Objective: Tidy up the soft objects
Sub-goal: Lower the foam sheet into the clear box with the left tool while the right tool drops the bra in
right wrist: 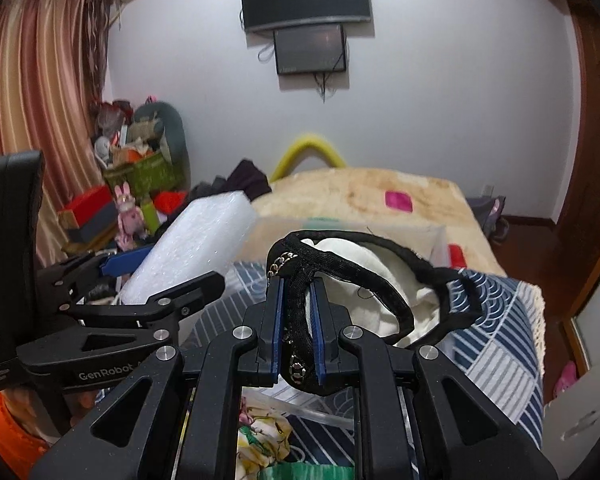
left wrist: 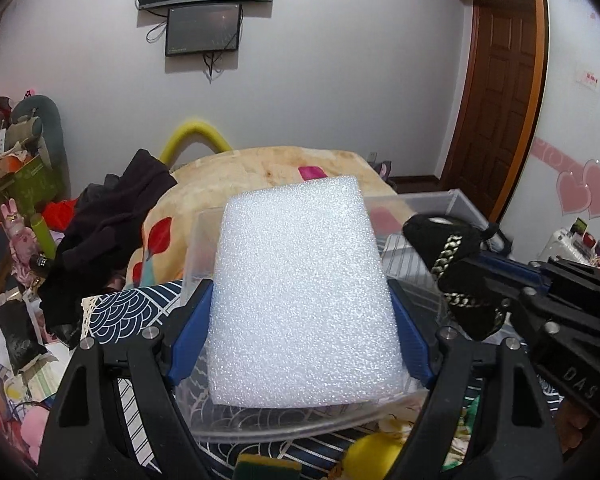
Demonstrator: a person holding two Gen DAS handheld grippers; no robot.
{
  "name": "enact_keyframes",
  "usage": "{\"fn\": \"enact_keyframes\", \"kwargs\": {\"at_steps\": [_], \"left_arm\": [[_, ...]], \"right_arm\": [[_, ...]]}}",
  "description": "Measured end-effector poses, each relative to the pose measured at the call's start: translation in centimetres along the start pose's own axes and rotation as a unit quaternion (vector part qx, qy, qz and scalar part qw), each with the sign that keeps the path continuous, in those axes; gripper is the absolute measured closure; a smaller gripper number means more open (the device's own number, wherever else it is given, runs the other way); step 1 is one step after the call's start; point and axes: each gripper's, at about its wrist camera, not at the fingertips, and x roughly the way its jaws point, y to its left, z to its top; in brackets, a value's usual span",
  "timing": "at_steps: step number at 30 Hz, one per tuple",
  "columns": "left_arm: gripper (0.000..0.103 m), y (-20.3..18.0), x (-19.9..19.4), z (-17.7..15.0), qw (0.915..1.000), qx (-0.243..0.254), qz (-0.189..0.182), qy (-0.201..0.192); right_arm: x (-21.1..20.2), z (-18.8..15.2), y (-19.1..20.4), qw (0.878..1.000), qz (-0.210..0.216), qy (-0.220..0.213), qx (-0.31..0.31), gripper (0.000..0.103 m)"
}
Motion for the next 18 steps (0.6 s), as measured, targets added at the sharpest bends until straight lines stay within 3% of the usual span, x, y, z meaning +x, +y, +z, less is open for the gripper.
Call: {"fn": "enact_keyframes", "kwargs": {"at_steps": [11,18], "left_arm": [[0.021,0.1,2.3,-0.7,0.9990,-0.006,-0.003,0.045],[0.011,-0.3,1.1,-1.0,0.9992,0.006,-0.001,0.039]], "right_arm": [[2.2,-0.6,-0.2,0.998,-0.004,0.066,-0.007,0.089],[0.8,-0.3,0.0,0.998,-0.009,0.054,-0.021,0.086]]}}
